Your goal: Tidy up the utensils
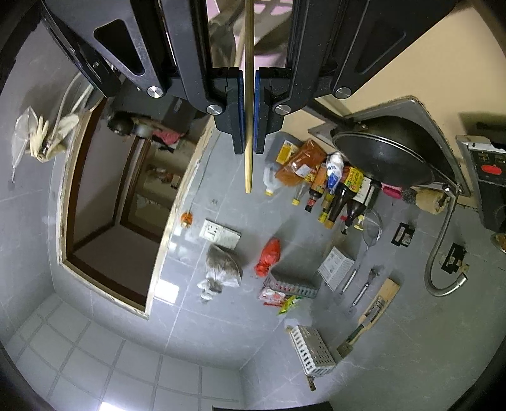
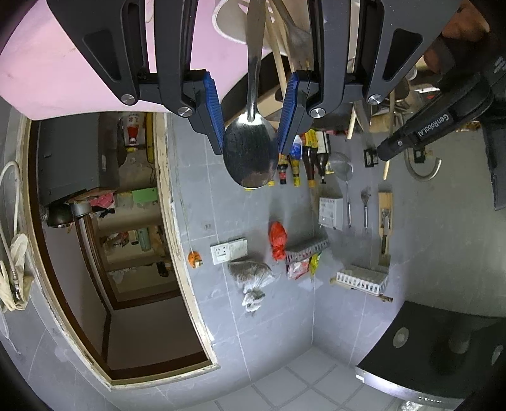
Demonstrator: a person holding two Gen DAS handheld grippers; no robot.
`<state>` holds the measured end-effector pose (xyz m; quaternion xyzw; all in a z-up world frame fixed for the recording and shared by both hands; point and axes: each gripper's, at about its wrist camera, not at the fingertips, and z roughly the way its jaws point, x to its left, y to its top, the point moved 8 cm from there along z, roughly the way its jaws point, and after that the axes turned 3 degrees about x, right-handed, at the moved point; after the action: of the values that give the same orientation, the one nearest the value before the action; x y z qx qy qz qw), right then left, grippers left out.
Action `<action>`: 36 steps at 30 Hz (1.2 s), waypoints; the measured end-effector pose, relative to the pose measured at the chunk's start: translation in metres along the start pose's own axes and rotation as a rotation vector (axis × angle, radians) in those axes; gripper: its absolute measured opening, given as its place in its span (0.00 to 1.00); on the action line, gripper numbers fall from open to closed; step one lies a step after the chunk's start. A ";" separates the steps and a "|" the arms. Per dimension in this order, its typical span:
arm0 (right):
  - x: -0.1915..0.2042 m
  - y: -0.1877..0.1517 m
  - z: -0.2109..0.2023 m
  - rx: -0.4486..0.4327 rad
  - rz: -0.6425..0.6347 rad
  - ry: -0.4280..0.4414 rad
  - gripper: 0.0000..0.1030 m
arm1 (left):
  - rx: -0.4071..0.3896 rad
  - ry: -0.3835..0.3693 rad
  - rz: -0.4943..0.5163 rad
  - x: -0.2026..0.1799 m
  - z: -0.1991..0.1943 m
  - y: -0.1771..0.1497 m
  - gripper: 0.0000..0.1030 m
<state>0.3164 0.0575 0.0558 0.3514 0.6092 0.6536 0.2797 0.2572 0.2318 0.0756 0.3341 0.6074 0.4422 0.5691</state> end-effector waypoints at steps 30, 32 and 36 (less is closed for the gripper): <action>-0.024 0.024 -0.068 0.041 0.001 -0.068 0.73 | 0.265 -0.001 0.102 -0.006 -0.037 -0.026 0.54; -0.027 0.024 -0.078 0.051 0.001 -0.077 0.76 | 0.285 0.003 0.129 -0.011 -0.045 -0.029 0.56; -0.033 0.025 -0.100 0.078 0.008 -0.094 0.84 | 0.328 -0.014 0.162 -0.021 -0.060 -0.037 0.69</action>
<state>0.2574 -0.0309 0.0752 0.3949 0.6188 0.6132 0.2916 0.2040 0.1887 0.0478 0.4732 0.6385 0.3793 0.4738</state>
